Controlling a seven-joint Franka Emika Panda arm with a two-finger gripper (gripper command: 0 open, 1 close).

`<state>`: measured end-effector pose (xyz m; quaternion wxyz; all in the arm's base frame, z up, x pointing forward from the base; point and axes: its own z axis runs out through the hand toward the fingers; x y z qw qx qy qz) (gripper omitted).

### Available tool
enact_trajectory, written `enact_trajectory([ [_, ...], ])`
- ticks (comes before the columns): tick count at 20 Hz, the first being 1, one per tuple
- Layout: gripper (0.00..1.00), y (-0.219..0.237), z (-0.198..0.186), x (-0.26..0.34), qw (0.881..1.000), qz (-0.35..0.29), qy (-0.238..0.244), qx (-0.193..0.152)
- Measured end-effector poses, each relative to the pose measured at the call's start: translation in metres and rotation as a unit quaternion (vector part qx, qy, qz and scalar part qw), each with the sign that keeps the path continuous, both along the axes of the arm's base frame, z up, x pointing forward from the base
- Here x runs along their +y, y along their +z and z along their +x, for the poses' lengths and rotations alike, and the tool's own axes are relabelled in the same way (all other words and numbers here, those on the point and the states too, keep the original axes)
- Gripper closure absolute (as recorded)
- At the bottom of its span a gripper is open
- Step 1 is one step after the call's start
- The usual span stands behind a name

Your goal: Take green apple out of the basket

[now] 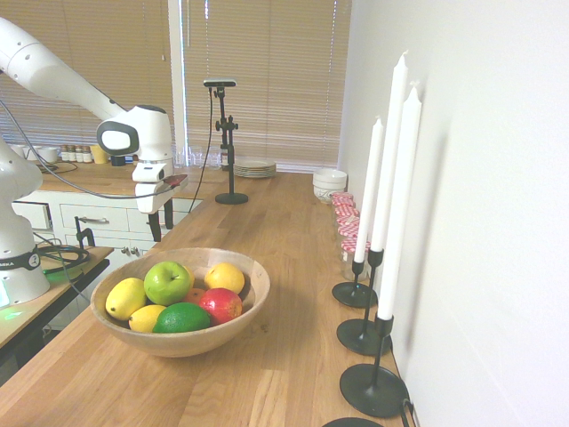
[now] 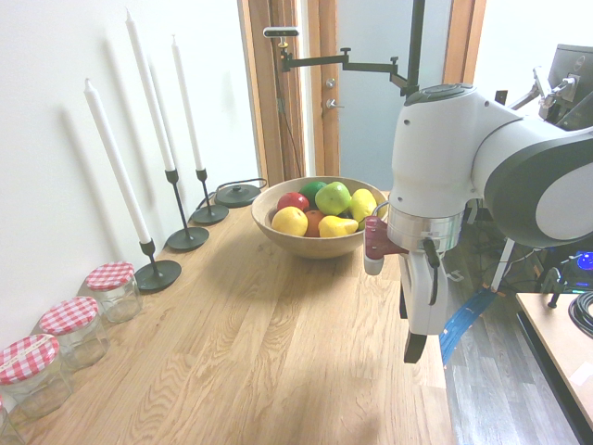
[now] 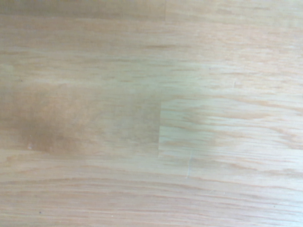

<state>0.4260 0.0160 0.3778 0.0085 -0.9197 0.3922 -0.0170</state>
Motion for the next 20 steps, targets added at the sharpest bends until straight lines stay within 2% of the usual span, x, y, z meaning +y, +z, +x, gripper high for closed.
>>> enact_trajectory([
  [4,0.00,0.002,0.006,0.003,1.000,-0.006,-0.003,-0.002],
  [12,0.00,0.055,0.063,0.020,1.000,-0.019,-0.012,-0.021],
  [16,0.00,0.095,0.079,-0.012,0.998,-0.019,-0.040,-0.033],
  [20,0.00,0.131,0.088,-0.068,0.997,-0.021,-0.068,-0.040],
])
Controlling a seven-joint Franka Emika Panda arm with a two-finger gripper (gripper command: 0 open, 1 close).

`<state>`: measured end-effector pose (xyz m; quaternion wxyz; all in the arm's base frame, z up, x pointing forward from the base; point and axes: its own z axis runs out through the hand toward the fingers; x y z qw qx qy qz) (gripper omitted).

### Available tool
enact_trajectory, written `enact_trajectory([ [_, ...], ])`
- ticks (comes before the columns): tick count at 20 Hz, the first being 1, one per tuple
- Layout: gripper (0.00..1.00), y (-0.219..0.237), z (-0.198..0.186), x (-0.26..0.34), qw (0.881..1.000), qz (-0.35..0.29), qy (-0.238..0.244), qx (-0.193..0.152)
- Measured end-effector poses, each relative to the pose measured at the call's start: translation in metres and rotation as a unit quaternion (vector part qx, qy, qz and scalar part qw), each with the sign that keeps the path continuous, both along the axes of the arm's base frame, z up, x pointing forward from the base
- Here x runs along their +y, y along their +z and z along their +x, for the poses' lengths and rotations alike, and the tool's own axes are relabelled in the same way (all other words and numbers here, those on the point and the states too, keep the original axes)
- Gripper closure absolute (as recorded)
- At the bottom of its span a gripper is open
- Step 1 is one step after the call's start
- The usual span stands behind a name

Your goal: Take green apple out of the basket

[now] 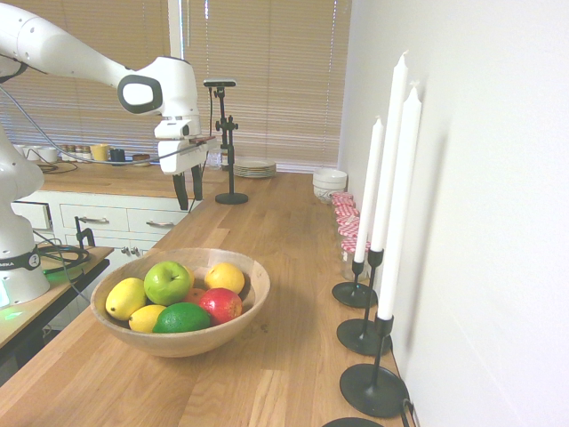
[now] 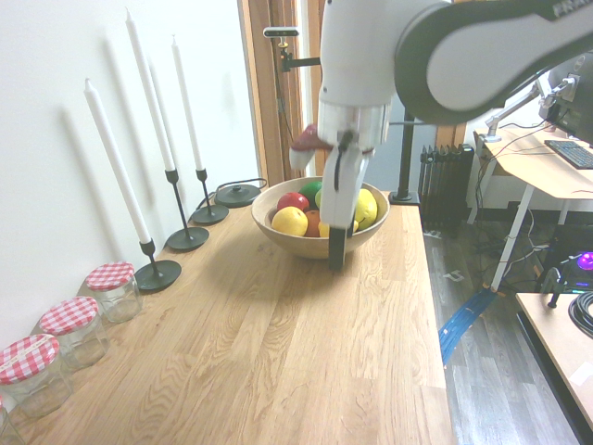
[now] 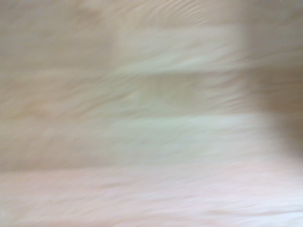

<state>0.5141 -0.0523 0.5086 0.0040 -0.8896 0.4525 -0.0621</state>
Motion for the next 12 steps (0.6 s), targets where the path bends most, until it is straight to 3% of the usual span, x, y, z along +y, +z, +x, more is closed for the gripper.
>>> enact_trajectory([
  [5,0.00,0.018,0.009,-0.072,1.000,-0.001,-0.028,0.001],
  [12,0.00,0.007,0.032,-0.174,0.998,0.012,-0.062,0.022],
])
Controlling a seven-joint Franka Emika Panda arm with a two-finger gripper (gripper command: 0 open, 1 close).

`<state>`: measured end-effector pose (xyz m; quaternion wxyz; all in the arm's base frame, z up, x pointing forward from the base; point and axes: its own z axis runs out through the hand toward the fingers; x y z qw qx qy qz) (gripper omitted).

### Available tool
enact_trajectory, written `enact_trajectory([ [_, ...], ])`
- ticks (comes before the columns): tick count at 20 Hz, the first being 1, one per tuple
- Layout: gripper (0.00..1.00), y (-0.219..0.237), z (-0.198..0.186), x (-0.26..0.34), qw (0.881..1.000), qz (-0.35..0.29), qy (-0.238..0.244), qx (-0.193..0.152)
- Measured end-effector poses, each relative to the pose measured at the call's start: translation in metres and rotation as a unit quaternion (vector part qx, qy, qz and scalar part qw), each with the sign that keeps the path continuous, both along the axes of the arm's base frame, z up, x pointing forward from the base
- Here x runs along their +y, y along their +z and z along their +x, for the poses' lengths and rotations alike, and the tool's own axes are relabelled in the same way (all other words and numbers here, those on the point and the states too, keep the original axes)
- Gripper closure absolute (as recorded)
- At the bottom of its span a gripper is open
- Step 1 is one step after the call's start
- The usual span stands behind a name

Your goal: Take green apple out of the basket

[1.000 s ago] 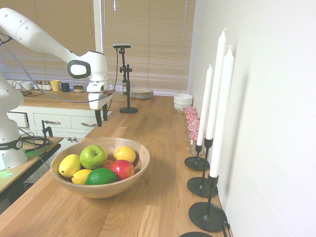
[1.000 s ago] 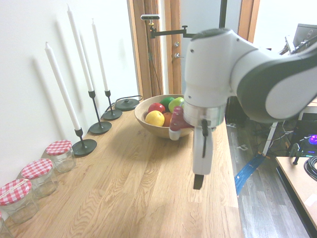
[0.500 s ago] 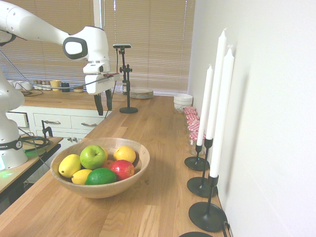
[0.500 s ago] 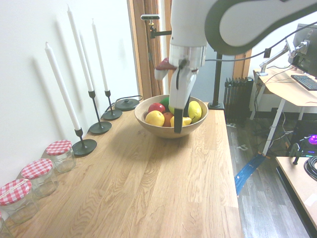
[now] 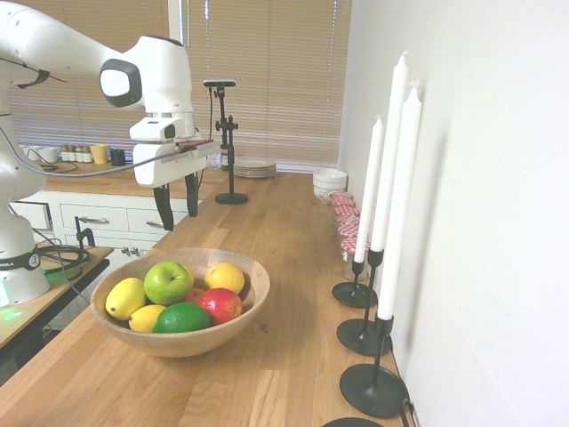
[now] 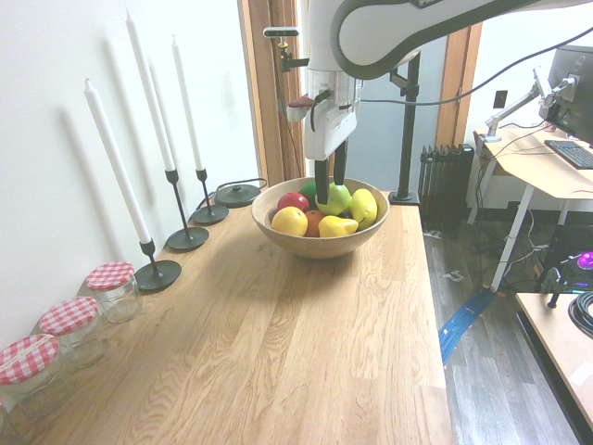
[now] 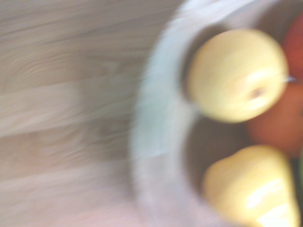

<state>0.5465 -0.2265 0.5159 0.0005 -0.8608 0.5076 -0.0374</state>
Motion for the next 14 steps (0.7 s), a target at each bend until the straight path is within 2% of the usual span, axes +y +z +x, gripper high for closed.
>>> enact_trajectory([
  [9,0.00,-0.027,0.010,-0.095,0.999,0.016,-0.030,0.033],
  [14,0.00,-0.055,0.009,-0.120,0.998,0.032,-0.039,0.049],
])
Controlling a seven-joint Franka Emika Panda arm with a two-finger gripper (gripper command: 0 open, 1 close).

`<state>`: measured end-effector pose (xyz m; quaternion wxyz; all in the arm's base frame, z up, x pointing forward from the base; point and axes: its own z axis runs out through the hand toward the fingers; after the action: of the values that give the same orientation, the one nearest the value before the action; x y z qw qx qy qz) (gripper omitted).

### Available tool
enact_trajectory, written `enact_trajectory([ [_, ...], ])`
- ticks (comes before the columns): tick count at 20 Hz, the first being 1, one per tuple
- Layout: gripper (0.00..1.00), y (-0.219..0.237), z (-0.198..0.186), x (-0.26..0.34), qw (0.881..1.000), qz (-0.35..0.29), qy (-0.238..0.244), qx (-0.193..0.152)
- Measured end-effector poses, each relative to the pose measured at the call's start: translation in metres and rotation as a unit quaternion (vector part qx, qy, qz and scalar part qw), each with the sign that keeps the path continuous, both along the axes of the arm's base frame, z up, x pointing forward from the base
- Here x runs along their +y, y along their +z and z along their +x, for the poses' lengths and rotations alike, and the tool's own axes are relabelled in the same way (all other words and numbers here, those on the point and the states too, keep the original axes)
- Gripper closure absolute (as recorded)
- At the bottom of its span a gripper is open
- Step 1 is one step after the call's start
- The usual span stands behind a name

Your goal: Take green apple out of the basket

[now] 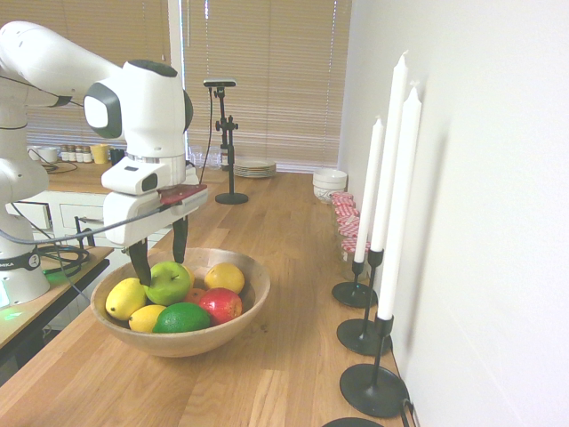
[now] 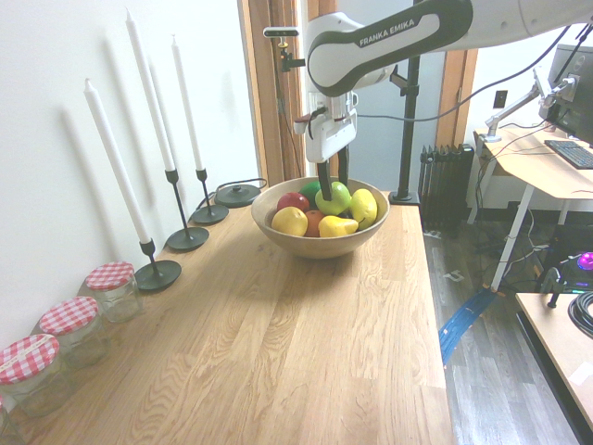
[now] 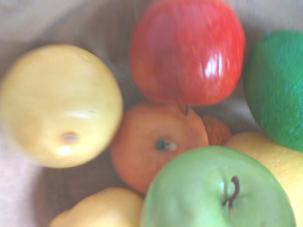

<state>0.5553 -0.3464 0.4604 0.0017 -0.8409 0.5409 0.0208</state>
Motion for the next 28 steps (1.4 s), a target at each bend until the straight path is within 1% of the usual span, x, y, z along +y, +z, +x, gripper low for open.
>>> enact_trajectory([
  [5,0.00,-0.027,0.001,-0.011,1.000,0.009,0.000,0.013],
  [6,1.00,-0.027,0.003,-0.012,1.000,0.008,0.001,0.013],
  [15,1.00,-0.023,0.023,-0.005,1.000,0.002,0.015,0.001],
  [24,1.00,-0.018,0.028,0.000,1.000,0.003,0.018,-0.004],
  [26,1.00,-0.010,0.034,0.007,1.000,0.002,0.022,-0.010],
  [28,1.00,0.012,0.041,0.018,0.999,-0.003,0.028,-0.022],
])
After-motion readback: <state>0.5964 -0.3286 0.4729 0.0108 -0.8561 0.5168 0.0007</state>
